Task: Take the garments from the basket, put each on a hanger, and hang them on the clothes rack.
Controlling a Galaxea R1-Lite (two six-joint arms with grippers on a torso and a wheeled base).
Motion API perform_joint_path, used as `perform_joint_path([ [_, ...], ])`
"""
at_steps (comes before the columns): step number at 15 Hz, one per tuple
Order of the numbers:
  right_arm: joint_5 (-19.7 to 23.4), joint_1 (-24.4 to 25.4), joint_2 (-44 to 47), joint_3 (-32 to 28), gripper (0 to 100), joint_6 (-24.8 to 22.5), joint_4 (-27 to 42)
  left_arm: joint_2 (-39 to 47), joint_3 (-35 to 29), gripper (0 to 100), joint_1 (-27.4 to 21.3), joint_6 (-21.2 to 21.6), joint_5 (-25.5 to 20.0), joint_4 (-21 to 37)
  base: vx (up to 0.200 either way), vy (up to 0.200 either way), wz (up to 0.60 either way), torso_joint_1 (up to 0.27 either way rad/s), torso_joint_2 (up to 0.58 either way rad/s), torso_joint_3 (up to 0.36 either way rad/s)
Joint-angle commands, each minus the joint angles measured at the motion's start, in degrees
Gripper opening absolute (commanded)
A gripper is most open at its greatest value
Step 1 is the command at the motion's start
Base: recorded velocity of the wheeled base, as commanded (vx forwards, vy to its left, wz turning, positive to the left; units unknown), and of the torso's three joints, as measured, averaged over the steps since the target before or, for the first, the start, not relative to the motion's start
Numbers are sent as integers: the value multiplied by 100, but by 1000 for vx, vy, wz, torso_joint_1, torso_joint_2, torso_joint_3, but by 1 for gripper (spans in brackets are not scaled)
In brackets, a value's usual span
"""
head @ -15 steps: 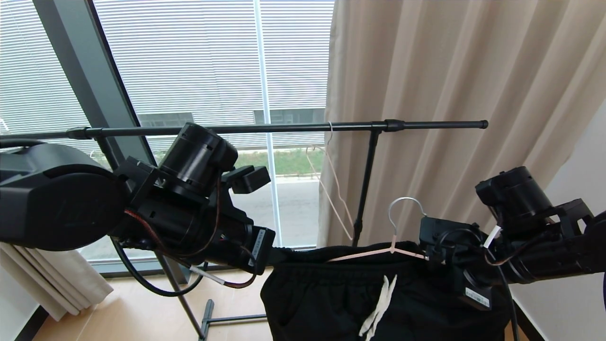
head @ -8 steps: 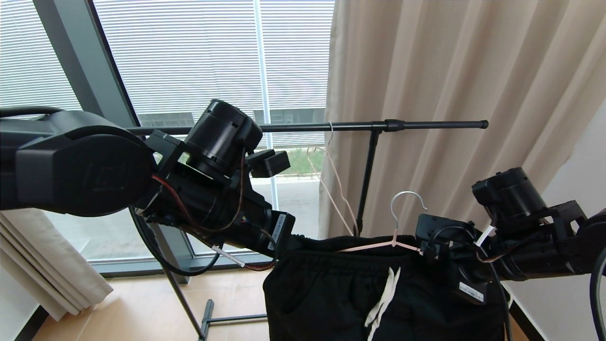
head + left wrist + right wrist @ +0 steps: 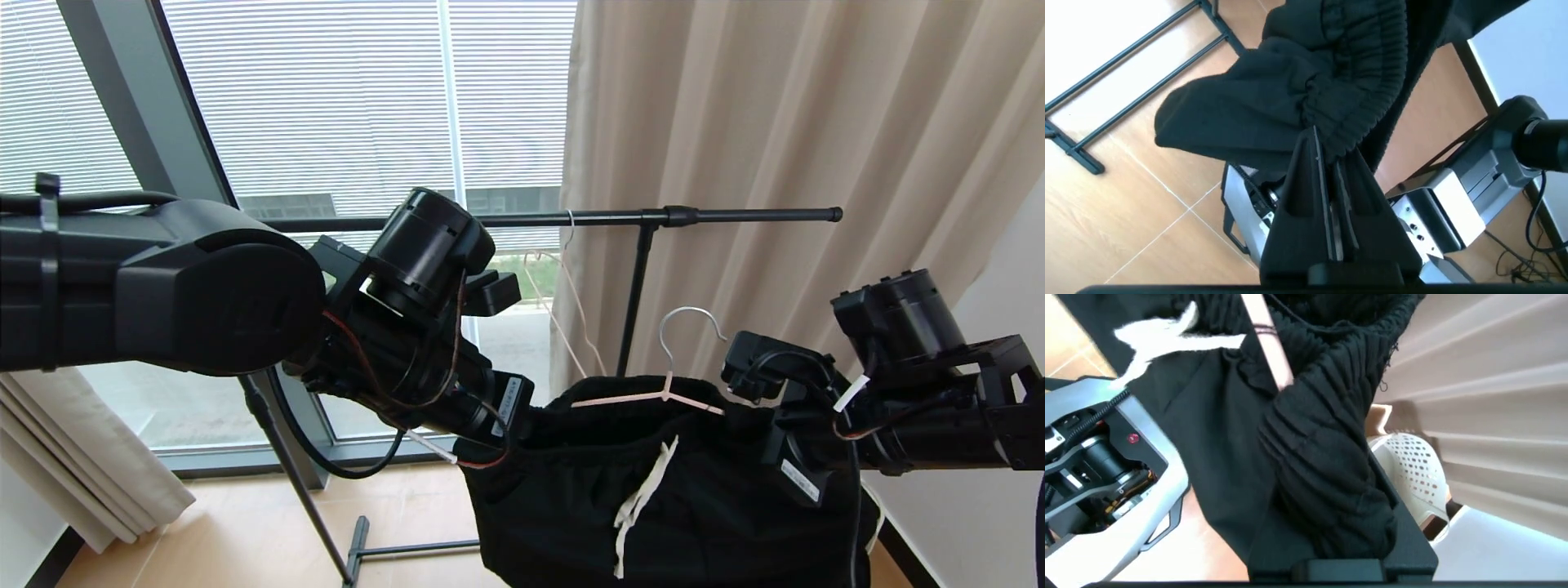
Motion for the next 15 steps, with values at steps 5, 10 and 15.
perform_joint_path([
  [5,-337,490,-184,139,0,4,-3,37,-579,0,-93,-146,-3,438,0,0,0,0,0,0],
  [10,-715,587,-123,535,0,4,-776,116,-1343,0,-84,-375,-38,851,0,0,0,0,0,0],
  [15,-680,789,-202,508,0,417,-917,222,-1009,0,-269,-340,58,843,0,0,0,0,0,0],
])
